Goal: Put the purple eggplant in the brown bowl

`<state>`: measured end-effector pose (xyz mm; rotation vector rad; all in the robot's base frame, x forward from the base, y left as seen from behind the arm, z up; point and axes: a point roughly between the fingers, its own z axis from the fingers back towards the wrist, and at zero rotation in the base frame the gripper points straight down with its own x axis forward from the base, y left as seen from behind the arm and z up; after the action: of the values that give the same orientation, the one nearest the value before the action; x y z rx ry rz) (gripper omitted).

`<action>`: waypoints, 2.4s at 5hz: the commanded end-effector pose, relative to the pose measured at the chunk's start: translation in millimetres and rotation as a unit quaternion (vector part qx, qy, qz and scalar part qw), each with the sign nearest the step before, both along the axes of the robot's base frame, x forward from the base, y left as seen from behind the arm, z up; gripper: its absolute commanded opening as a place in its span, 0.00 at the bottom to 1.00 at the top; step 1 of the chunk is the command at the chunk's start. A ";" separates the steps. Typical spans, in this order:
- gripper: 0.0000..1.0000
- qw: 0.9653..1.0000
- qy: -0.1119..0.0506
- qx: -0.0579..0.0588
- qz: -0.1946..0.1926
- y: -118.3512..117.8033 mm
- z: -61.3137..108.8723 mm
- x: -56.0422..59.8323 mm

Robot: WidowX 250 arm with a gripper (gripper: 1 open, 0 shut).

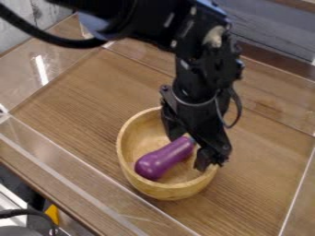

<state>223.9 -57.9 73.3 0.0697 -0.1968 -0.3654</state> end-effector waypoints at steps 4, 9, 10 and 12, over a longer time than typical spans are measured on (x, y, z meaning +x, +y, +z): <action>0.00 0.998 -0.005 0.000 0.057 20.1 -32.3 12.0; 0.00 0.989 0.007 -0.012 0.150 7.1 -21.6 11.5; 1.00 0.984 0.011 -0.016 0.177 -0.6 -27.6 13.3; 0.00 0.979 0.015 -0.021 0.204 -4.8 -42.6 12.9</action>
<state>235.8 -63.3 29.5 0.0590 -0.1469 0.0513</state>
